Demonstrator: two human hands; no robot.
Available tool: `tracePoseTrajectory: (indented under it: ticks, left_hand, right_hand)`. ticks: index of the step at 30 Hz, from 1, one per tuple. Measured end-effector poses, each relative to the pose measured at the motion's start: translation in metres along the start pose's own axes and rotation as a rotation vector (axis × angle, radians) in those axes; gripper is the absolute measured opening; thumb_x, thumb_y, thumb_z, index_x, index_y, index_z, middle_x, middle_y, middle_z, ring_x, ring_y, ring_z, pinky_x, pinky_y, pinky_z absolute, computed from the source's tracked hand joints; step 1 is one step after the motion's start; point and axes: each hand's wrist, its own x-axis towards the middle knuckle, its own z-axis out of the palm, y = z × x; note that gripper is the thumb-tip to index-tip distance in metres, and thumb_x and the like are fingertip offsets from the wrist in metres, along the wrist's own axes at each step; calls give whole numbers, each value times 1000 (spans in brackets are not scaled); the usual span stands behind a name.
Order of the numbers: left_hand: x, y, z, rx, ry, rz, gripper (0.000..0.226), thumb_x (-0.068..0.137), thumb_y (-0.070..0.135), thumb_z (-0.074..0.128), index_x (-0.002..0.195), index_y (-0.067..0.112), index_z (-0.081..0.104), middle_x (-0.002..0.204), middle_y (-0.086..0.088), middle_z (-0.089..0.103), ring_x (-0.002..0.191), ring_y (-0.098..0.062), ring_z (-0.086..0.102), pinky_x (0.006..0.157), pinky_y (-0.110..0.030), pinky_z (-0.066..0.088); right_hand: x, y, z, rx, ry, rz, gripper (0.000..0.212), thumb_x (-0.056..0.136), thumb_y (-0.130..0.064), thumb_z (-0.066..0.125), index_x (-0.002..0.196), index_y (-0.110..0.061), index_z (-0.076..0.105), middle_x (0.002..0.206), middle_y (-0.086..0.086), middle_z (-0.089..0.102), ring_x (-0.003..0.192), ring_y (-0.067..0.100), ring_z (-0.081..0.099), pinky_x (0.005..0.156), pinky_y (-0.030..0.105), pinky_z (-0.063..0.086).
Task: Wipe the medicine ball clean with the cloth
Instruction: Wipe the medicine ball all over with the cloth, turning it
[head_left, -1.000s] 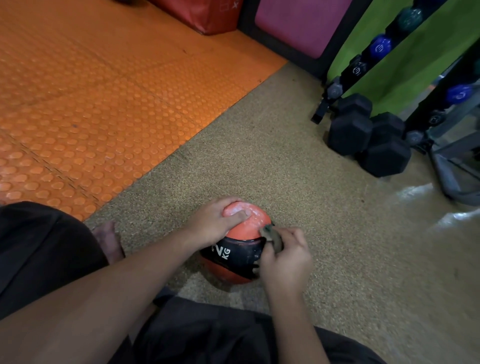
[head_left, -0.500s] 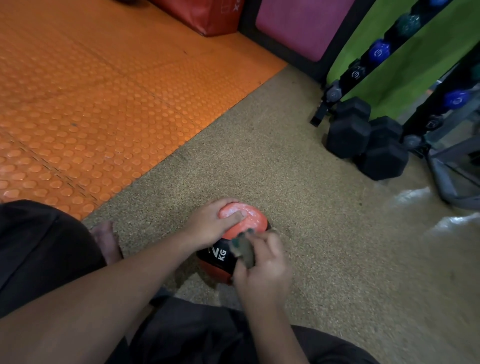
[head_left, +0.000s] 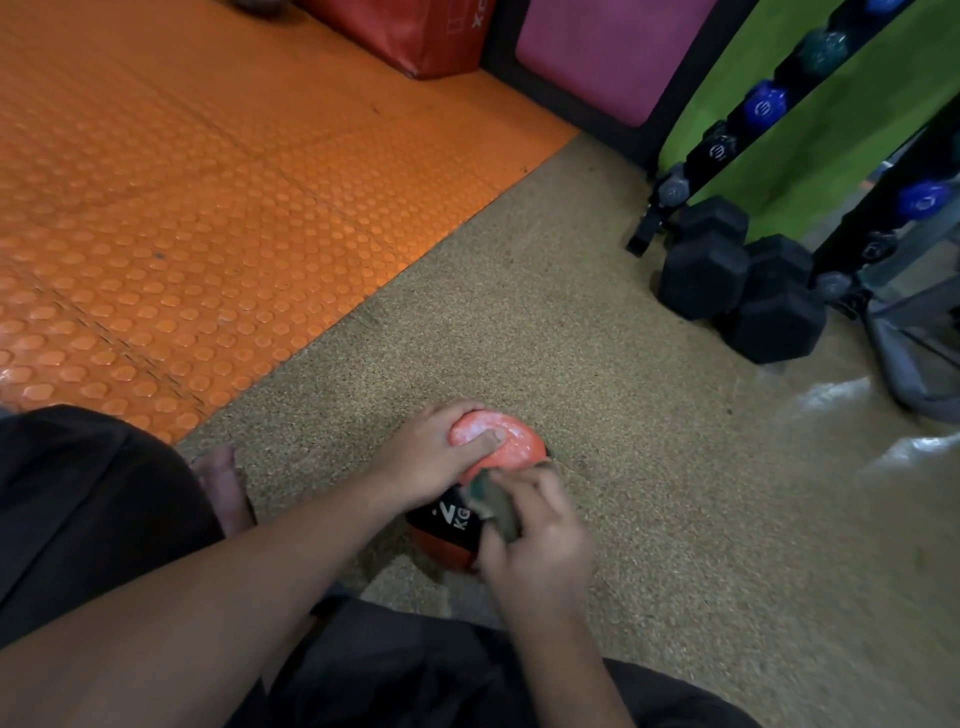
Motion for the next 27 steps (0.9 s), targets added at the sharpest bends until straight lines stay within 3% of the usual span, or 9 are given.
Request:
tracePoseTrajectory:
  ticks: [4,9,12,15,18,21,23,25,27]
  left_hand:
    - [0,4,5,29,2,-33,81,73,83,50,145,46,54,147,-1,53,134,-25,52,115,-45,41]
    - [2,0,1,-35,2,-3,76,73,77,56,140,42,61,138,0,59,127,-21,56,103,-27,39]
    - [2,1,1,-15,4,-25,86,69,85,50,144,43,57,143,-2,57,131,-24,54,113,-38,42]
    - [3,2,4,3,3,-41,81,73,80,52,145,43,56,145,-4,55,132,-27,53,115,-45,42]
    - [3,0,3,-37,6,-11,84,68,84,51,141,42,61,140,-2,60,128,-23,57,112,-39,44]
    - [2,-4,1,-46,4,6,87,67,85,48,141,41,61,138,-1,60,127,-21,57,111,-37,44]
    - [1,0,2,-11,3,-14,80,74,83,52,144,44,57,141,-2,57,128,-24,56,112,-42,44]
    - [1,4,5,23,9,-20,72,81,79,56,145,46,55,143,-2,54,129,-27,54,112,-45,44]
    - [2,5,4,20,3,-16,77,75,80,54,143,45,57,143,-2,55,129,-26,55,111,-40,43]
  right_hand:
    - [17,23,-7,-7,183,270,34,71,-19,62,100,-16,80,96,-6,67,80,12,65,72,33,57]
    - [-6,0,2,-19,-41,-63,43,66,-15,68,108,-17,78,103,-2,66,81,15,66,68,27,56]
    - [7,18,-5,9,67,77,38,69,-16,65,104,-18,79,101,-6,67,84,10,64,73,30,58]
    - [18,24,-6,4,166,293,35,69,-18,64,100,-16,80,99,-5,67,85,13,65,76,38,59]
    - [4,-1,0,10,82,129,34,72,-22,61,101,-17,79,98,-4,66,81,11,62,69,32,56]
    - [-1,-2,-2,25,-3,-13,39,72,-22,59,105,-21,78,102,-6,68,85,10,65,74,24,54]
    - [8,16,-8,19,69,118,37,72,-18,60,104,-20,79,101,-8,68,87,10,66,78,21,52]
    - [17,29,-12,1,132,299,37,71,-19,61,102,-17,80,100,-7,69,89,16,69,81,28,56]
    - [16,20,-10,-5,127,270,37,71,-22,62,103,-17,79,102,-6,68,91,15,68,81,33,58]
